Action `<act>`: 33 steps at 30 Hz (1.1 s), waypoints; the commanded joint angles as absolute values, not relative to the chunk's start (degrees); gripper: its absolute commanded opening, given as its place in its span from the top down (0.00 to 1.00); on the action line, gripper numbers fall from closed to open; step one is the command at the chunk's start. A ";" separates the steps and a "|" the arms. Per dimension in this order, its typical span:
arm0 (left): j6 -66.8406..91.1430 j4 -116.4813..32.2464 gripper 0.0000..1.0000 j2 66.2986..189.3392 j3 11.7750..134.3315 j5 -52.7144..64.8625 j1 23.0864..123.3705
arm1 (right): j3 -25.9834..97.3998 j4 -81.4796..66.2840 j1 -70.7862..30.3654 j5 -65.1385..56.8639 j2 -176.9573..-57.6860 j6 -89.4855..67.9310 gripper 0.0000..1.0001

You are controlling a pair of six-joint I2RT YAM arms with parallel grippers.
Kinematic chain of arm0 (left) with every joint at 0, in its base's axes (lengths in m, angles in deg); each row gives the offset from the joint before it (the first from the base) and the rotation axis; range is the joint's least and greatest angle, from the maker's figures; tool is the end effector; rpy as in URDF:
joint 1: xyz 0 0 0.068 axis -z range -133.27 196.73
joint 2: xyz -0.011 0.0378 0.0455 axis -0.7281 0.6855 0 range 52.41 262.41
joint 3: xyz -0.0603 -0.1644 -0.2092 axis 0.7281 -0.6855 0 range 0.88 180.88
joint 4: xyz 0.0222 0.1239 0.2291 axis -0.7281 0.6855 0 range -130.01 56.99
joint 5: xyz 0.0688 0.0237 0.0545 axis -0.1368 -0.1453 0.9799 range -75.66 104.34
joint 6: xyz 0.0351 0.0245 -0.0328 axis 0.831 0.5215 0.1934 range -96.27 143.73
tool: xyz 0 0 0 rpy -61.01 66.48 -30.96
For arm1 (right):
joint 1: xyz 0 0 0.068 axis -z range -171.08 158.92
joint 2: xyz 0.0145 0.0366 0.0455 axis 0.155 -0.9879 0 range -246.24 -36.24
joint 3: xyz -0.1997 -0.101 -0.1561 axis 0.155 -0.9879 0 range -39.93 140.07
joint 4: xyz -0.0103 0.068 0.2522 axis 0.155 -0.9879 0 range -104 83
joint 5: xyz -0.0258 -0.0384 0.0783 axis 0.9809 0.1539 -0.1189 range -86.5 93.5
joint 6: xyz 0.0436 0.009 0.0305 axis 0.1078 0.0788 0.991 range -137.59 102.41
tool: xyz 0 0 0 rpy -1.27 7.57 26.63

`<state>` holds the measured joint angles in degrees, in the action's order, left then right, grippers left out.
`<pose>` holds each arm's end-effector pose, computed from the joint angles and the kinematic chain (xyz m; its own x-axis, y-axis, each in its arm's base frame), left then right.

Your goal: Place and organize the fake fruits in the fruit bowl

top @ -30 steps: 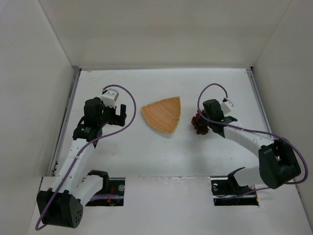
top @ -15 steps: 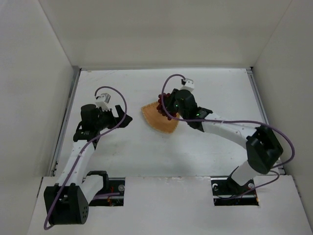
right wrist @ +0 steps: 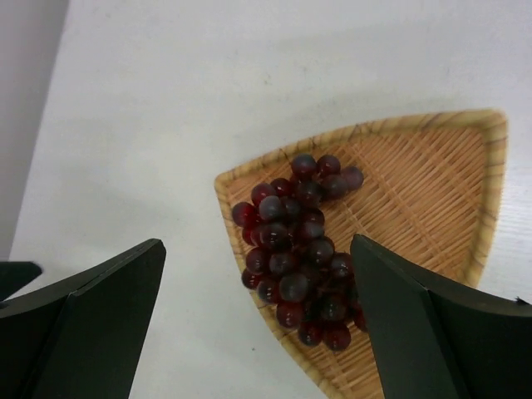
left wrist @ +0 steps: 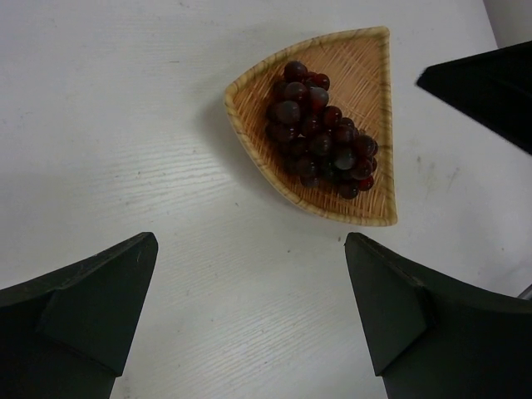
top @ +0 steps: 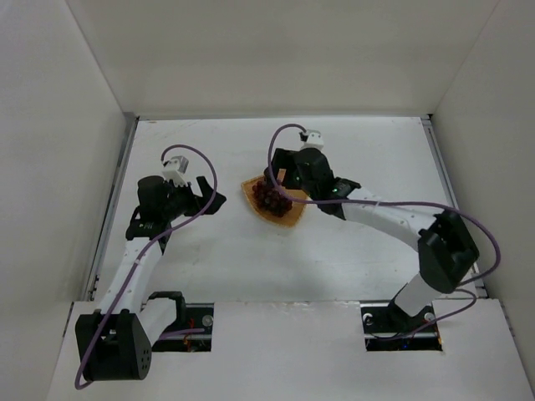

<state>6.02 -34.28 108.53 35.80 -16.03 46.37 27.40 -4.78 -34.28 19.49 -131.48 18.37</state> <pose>0.2164 -0.0166 0.2526 -0.5670 -0.2660 -0.7796 0.2864 0.8237 -0.4894 0.2883 0.2571 0.2678 -0.5360 0.2711 -0.7995 -0.2007 0.8790 0.4325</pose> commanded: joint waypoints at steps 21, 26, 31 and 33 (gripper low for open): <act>41.93 -6.79 0.00 105.41 53.45 -6.86 30.77 | 4.46 -18.87 8.61 11.07 -90.82 10.00 0.00; 37.19 -8.37 0.00 104.97 51.25 -5.79 31.57 | 3.14 -17.02 7.20 10.62 -91.44 11.15 0.00; 34.37 -10.74 0.00 104.88 50.28 -5.70 30.95 | 2.96 -16.76 7.12 10.19 -91.52 11.41 0.00; 33.84 -11.62 0.00 104.88 50.28 -5.62 30.51 | 2.79 -16.76 7.12 9.83 -91.52 11.41 0.00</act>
